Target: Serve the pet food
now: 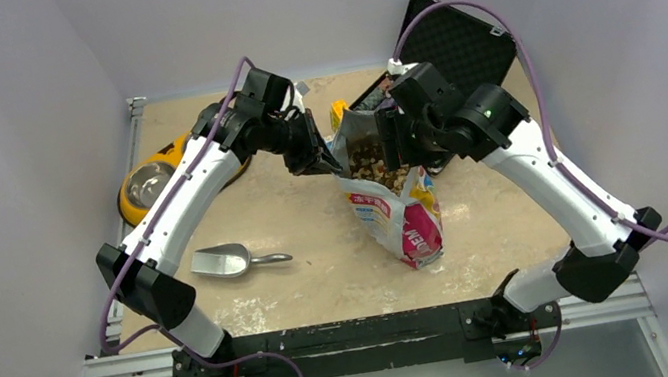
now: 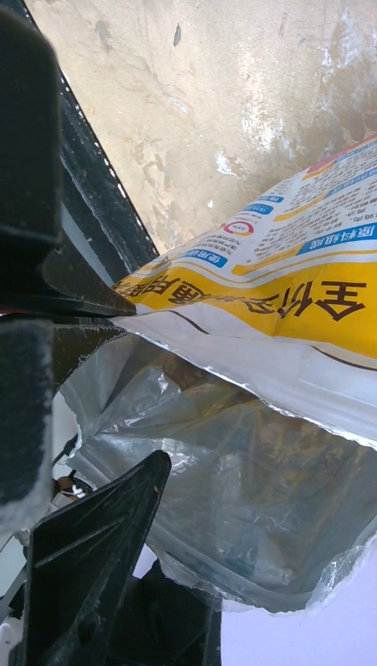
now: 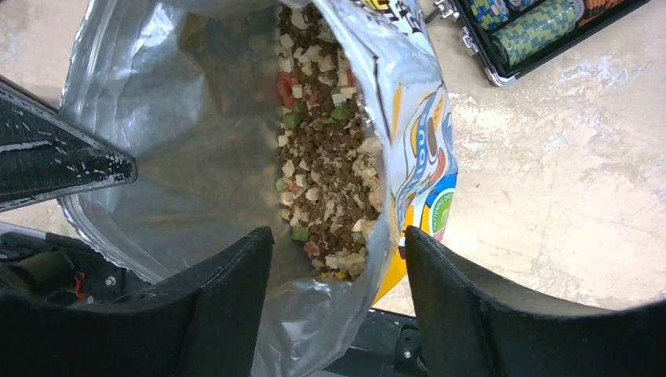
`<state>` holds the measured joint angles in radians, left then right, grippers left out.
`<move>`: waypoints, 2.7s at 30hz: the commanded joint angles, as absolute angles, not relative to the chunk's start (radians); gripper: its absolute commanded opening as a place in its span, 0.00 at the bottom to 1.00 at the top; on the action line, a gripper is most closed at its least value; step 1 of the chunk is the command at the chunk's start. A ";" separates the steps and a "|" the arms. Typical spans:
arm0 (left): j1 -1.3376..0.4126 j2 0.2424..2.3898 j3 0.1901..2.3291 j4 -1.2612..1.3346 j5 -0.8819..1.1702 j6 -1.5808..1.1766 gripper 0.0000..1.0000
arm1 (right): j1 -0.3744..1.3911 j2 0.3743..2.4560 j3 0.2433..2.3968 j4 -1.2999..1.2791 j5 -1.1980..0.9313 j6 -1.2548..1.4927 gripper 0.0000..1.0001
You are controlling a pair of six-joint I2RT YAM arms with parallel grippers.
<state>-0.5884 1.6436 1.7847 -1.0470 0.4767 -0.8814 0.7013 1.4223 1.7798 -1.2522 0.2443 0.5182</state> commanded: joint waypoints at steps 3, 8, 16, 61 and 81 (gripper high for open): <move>-0.572 1.568 1.837 -0.961 0.555 -0.909 0.00 | 0.668 1.378 1.733 -1.144 0.250 0.496 0.62; -0.572 1.560 1.827 -0.970 0.549 -0.904 0.00 | 0.651 1.436 1.755 -1.112 0.192 0.456 0.56; -0.571 1.538 1.801 -0.976 0.512 -0.917 0.00 | 0.648 1.464 1.833 -1.206 0.362 0.430 0.00; -0.495 0.794 0.542 -0.650 0.067 -1.981 0.82 | 0.916 1.208 1.427 -0.880 0.022 0.409 0.00; -0.498 1.235 0.669 -0.500 0.012 -1.480 0.06 | 0.916 1.086 1.365 -0.883 0.042 0.354 0.00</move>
